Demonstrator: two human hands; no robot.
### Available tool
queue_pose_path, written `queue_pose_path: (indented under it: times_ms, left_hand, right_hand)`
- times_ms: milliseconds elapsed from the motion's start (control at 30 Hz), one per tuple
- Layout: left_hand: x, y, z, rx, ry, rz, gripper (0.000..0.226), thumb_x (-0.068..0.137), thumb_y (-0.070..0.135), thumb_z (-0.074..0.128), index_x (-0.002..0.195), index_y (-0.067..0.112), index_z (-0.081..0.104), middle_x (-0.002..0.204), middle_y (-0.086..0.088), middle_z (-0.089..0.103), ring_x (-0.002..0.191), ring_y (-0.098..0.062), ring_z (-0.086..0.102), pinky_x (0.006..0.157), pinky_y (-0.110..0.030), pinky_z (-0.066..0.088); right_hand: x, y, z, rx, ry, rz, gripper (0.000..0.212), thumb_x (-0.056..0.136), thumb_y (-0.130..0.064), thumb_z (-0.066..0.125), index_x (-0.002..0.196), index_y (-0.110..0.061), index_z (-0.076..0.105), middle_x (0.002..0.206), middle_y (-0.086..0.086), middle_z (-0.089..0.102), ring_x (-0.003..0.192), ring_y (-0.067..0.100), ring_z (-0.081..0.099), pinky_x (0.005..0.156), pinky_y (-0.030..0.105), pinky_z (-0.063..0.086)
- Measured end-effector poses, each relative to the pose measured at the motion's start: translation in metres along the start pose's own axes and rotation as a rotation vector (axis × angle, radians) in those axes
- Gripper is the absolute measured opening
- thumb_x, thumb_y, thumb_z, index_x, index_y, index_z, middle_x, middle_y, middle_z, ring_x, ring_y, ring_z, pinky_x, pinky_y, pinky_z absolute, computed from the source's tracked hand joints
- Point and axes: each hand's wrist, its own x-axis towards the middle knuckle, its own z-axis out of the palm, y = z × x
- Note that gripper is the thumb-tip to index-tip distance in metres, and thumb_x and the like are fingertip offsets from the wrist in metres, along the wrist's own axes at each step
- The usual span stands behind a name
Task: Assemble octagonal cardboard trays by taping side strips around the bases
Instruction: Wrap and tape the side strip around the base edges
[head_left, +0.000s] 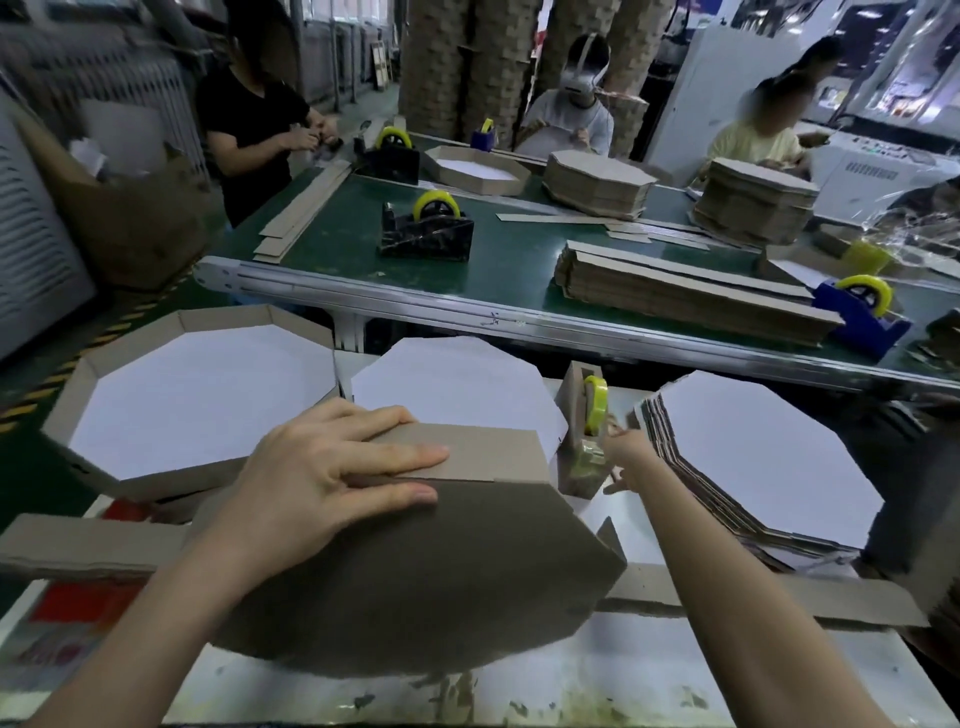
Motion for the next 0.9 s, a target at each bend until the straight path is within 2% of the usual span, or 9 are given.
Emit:
queue_pose_path:
  times_ms: [100,167,267,400,467,600,700,833,900]
  left_hand:
    - [0.010,-0.001,0.004,-0.011,-0.002,-0.002,0.034,0.077,0.078,0.046,0.106,0.066,0.057,0.116,0.044,0.048,0.103,0.000,0.054,0.083,-0.032,0.049]
    - [0.015,-0.002,0.006,-0.006,0.001,-0.019,0.033,0.076,0.074,0.051,0.106,0.063,0.060,0.118,0.039,0.051,0.104,-0.002,0.055,0.085,-0.033,0.050]
    - [0.019,-0.004,0.008,0.000,0.015,-0.045,0.033,0.076,0.070,0.055,0.107,0.060,0.062,0.118,0.036,0.055,0.104,-0.003,0.056,0.085,-0.030,0.047]
    - [0.019,-0.007,0.010,-0.007,0.027,-0.083,0.034,0.075,0.071,0.054,0.107,0.061,0.062,0.120,0.029,0.059,0.106,-0.005,0.057,0.087,-0.028,0.048]
    - [0.017,-0.008,0.011,-0.013,0.037,-0.108,0.035,0.073,0.070,0.056,0.107,0.060,0.063,0.122,0.019,0.063,0.108,-0.006,0.057,0.088,-0.035,0.052]
    - [0.015,-0.007,0.011,-0.007,0.054,-0.142,0.038,0.071,0.070,0.055,0.106,0.058,0.063,0.123,0.015,0.063,0.107,-0.005,0.056,0.088,-0.034,0.051]
    - [0.013,-0.006,0.011,0.001,0.052,-0.144,0.040,0.071,0.069,0.054,0.108,0.057,0.061,0.123,0.013,0.064,0.106,-0.003,0.055,0.087,-0.030,0.050]
    - [0.009,-0.003,0.011,-0.015,0.059,-0.130,0.037,0.071,0.072,0.054,0.108,0.069,0.054,0.124,0.011,0.064,0.106,-0.006,0.056,0.086,-0.036,0.052]
    - [0.007,-0.001,0.011,-0.017,0.067,-0.128,0.041,0.071,0.076,0.052,0.112,0.072,0.048,0.124,0.013,0.063,0.107,-0.006,0.056,0.087,-0.037,0.052]
  right_hand:
    - [0.035,0.010,0.010,-0.058,-0.004,0.034,0.023,0.100,-0.012,0.051,0.119,0.000,0.055,0.118,0.021,0.064,0.111,0.036,0.064,0.095,0.053,0.053]
    - [0.053,0.015,0.015,-0.068,0.014,0.054,0.016,0.100,-0.009,0.049,0.109,0.003,0.054,0.126,0.025,0.061,0.119,0.038,0.060,0.098,0.052,0.051]
    - [0.072,0.016,0.018,-0.038,0.021,0.100,0.015,0.094,-0.002,0.058,0.084,-0.002,0.047,0.114,0.025,0.063,0.107,0.038,0.066,0.091,0.052,0.055]
    - [0.084,0.011,0.018,0.152,-0.024,0.205,0.005,0.095,0.001,0.053,0.100,0.001,0.053,0.088,0.018,0.058,0.076,0.028,0.061,0.072,0.044,0.058]
    - [0.081,0.008,0.017,0.308,-0.021,0.221,0.005,0.095,-0.002,0.053,0.100,-0.004,0.054,0.076,0.013,0.053,0.059,0.021,0.051,0.052,0.032,0.045]
    - [0.070,0.015,0.022,0.577,0.082,0.194,0.009,0.093,-0.013,0.055,0.094,-0.004,0.057,0.066,0.009,0.056,0.047,0.014,0.047,0.044,0.026,0.034]
    - [0.055,0.038,0.028,0.669,0.188,0.125,0.015,0.089,-0.016,0.061,0.096,-0.002,0.062,0.071,0.006,0.061,0.060,0.015,0.056,0.054,0.025,0.043]
    - [0.042,0.075,0.031,0.629,0.182,0.014,0.016,0.086,-0.008,0.070,0.091,0.007,0.067,0.102,0.013,0.063,0.094,0.025,0.061,0.085,0.035,0.051]
    - [0.038,0.083,0.030,0.563,0.138,-0.046,0.018,0.089,-0.008,0.068,0.074,0.000,0.064,0.100,0.009,0.058,0.096,0.023,0.054,0.077,0.029,0.047]
